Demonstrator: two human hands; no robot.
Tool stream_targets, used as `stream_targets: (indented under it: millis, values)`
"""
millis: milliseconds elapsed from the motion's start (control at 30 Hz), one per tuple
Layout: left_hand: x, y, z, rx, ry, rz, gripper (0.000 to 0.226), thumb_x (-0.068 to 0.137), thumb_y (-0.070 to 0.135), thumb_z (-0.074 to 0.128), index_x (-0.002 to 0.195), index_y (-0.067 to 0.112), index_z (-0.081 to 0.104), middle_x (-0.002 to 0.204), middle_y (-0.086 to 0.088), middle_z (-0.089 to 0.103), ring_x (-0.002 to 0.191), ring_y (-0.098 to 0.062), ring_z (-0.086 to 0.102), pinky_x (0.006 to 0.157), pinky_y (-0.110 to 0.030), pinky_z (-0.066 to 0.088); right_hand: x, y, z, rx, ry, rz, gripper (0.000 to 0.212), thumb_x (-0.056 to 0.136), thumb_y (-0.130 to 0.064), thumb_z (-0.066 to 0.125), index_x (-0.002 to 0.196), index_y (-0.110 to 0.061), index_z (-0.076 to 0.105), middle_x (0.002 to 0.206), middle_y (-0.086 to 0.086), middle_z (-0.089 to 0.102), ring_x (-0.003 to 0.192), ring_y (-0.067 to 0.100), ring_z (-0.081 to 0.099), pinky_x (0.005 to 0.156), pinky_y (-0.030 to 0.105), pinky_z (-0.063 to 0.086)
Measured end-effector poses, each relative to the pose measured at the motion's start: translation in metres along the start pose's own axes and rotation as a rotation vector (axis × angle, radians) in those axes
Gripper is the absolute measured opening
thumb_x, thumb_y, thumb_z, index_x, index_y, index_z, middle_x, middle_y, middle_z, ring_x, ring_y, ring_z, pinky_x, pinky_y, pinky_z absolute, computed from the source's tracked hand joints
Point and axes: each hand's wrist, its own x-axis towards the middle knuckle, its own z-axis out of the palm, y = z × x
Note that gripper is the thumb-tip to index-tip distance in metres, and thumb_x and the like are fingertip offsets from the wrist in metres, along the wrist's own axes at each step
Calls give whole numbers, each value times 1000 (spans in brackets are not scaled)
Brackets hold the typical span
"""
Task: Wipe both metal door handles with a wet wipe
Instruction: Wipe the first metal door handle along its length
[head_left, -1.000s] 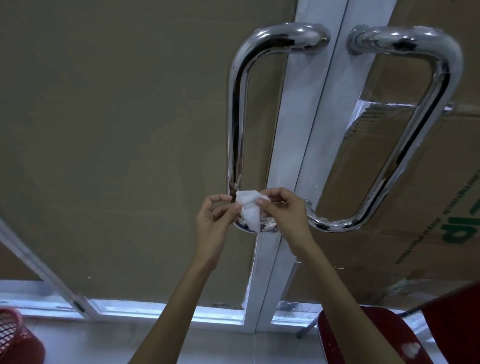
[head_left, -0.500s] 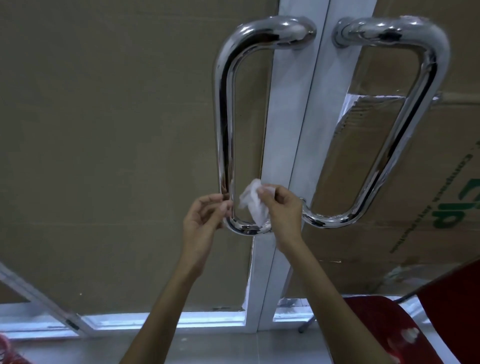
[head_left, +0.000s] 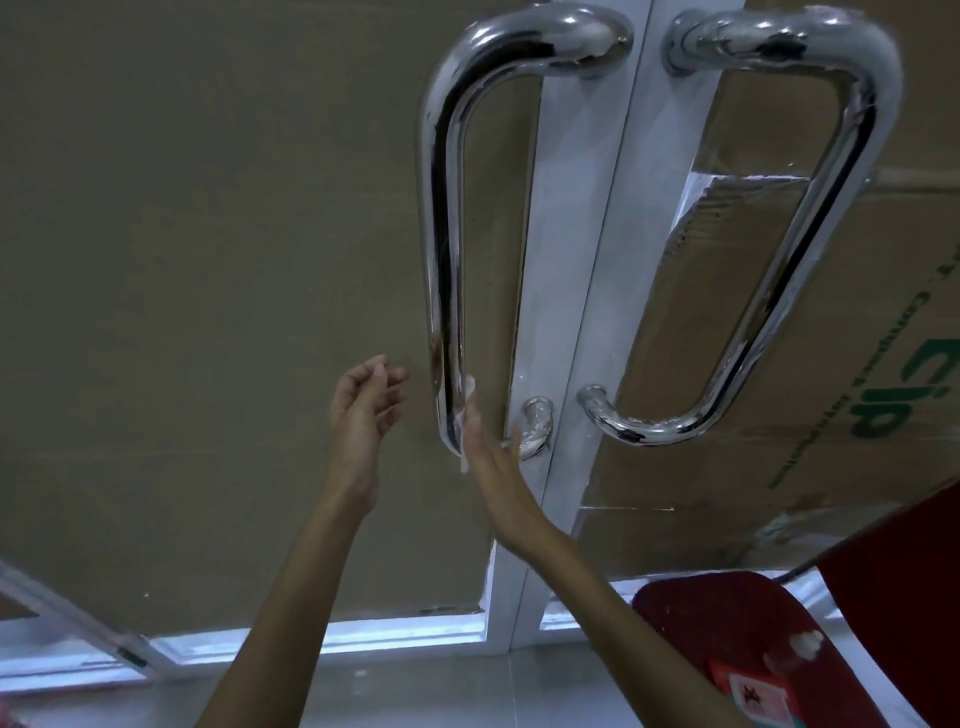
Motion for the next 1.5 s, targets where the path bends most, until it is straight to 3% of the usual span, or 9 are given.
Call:
stream_targets:
  millis: [300,533,700,867,967,1067,1167,1267,1500]
  values:
    - [-6,12,14,144,-239,124,22,91,6,56,103,22,64,90,21,72,88,9,64,72,-6,45,-21,29,16,-375,31,-57,66,92,-58,6,149,-31,-13,149,-27,-24,140,-7,-19,108,36,-32]
    - [1,11,5,193,-238,117,25,89,12,61,114,14,63,105,2,68,90,4,63,77,-9,47,5,-7,33,-527,148,-180,73,93,-60,8,145,-24,-27,149,-9,-39,138,2,-31,107,39,-32]
    - [5,8,-8,257,-184,113,21,93,14,57,113,16,62,113,-1,65,90,10,60,72,-4,43,-21,53,47,-857,190,-58,74,96,-60,23,151,-18,-5,157,4,24,139,30,36,115,47,-16]
    - [9,7,-19,265,-144,116,19,94,13,55,111,18,61,110,0,65,90,8,59,71,-2,42,-9,18,36,-635,175,-156,78,91,-65,9,141,-23,-33,149,-10,-37,143,5,-23,106,34,-34]
    - [6,7,-14,274,-183,107,22,96,10,50,115,15,60,104,6,66,83,15,59,69,-1,41,5,-14,27,-135,196,-74,67,95,-60,15,149,-31,-12,153,-27,-12,135,-19,-15,113,28,-23]
    - [1,4,-6,280,-255,81,22,95,9,51,115,11,61,100,8,67,84,14,60,69,-1,41,11,-12,10,45,170,137,53,98,-54,13,147,-36,21,154,-19,20,141,-7,4,118,34,-12]
    - [-2,4,-4,249,-281,78,22,91,6,57,112,9,63,99,5,68,85,11,62,74,-5,44,21,-17,-10,149,104,251,81,82,-81,9,135,-35,50,148,-6,42,142,8,22,121,42,4]
    - [-2,5,-3,215,-306,82,22,86,2,62,108,9,64,99,2,68,87,4,63,79,-10,48,27,-43,-24,297,144,108,71,88,-72,7,116,-39,64,127,-21,59,124,-9,43,116,31,21]
    - [0,2,-8,247,-274,85,23,86,7,65,109,10,65,100,2,69,86,6,63,78,-9,46,4,-11,-16,-198,72,193,88,83,-67,1,131,-17,55,135,9,56,140,9,27,113,42,-24]
